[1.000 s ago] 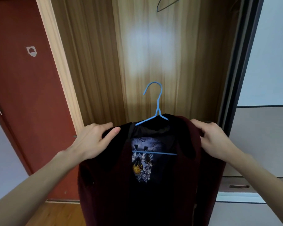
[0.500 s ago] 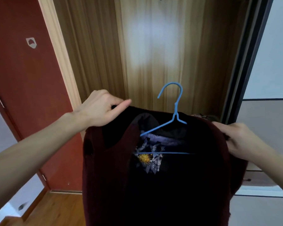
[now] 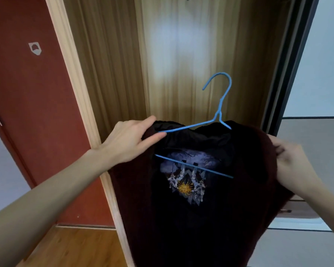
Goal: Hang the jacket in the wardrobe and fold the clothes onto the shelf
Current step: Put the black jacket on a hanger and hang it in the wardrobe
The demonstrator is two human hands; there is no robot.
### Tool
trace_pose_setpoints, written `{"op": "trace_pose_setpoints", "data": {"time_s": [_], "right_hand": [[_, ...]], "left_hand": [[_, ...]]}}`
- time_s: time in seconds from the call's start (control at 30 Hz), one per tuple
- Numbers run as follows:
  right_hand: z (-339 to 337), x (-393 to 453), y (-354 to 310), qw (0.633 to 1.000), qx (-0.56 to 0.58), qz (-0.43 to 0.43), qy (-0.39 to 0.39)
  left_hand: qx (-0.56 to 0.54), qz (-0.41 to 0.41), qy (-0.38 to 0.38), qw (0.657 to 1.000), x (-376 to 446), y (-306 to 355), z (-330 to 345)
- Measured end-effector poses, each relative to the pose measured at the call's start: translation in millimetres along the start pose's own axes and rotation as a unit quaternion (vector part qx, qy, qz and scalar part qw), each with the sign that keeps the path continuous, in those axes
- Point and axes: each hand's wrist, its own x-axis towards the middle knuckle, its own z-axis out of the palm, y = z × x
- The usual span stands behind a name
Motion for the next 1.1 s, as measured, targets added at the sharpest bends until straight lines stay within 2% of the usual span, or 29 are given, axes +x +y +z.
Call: {"op": "trace_pose_setpoints", "data": {"time_s": [0.1, 0.17, 0.2, 0.27, 0.3, 0.33, 0.4, 0.53, 0.63, 0.77, 0.83, 0.9, 0.97, 1.03, 1.1], "right_hand": [[-18.0, 13.3, -0.7, 0.994, -0.015, 0.047, -0.096], [-34.2, 20.0, -1.1, 0.975, 0.043, 0.094, -0.199], [-40.7, 22.3, -0.3, 0.964, 0.072, 0.118, -0.225], [-41.5, 24.9, 2.5, 0.966, 0.104, 0.135, -0.193], [-33.9, 23.9, 0.5, 0.977, 0.069, 0.106, -0.173], [-21.6, 22.2, -3.1, 0.985, -0.016, 0.06, -0.161], [8.2, 20.5, -10.5, 0.976, -0.164, -0.013, -0.141], [28.6, 27.0, -23.5, 0.99, -0.118, -0.058, -0.051], [33.1, 32.9, -37.8, 0.987, -0.108, -0.084, -0.084], [20.7, 46.2, -35.7, 0.976, -0.138, -0.088, -0.14], [6.5, 52.6, -23.2, 0.978, -0.107, -0.047, -0.171], [0.0, 54.0, -8.1, 0.976, -0.069, 0.01, -0.206], [0.5, 52.5, 4.0, 0.972, -0.069, 0.032, -0.224], [7.4, 48.0, 8.5, 0.969, -0.14, 0.01, -0.205], [23.1, 43.2, -0.4, 0.957, -0.229, -0.047, -0.17]], "left_hand": [[-0.002, -0.007, 0.084, 0.996, 0.7, 1.9, -4.0], [0.002, -0.027, 0.141, 0.99, -0.7, -1.6, -6.7], [0.008, -0.036, 0.161, 0.986, -2.4, -3.5, -8.0], [0.013, -0.053, 0.179, 0.982, -5.5, -5.7, -7.0], [0.009, -0.064, 0.176, 0.982, -7.1, -5.9, -5.5], [0.007, -0.073, 0.171, 0.982, -8.6, -5.8, -3.6], [0.006, -0.077, 0.155, 0.985, -13.3, -10.5, 0.2], [-0.048, -0.037, 0.03, 0.998, -26.0, -24.2, -0.6], [-0.046, 0.004, -0.009, 0.999, -22.7, -10.1, 6.7], [-0.023, 0.065, 0.057, 0.996, -20.2, 7.9, 10.4], [-0.002, 0.064, 0.087, 0.994, -23.5, 9.3, 7.9], [0.014, 0.048, 0.094, 0.994, -24.3, 12.0, 8.3], [0.018, 0.037, 0.09, 0.995, -25.7, 16.4, 13.6], [0.012, 0.026, 0.072, 0.997, -25.9, 20.7, 18.5], [0.01, 0.025, 0.062, 0.998, -24.8, 26.4, 20.5]]}}
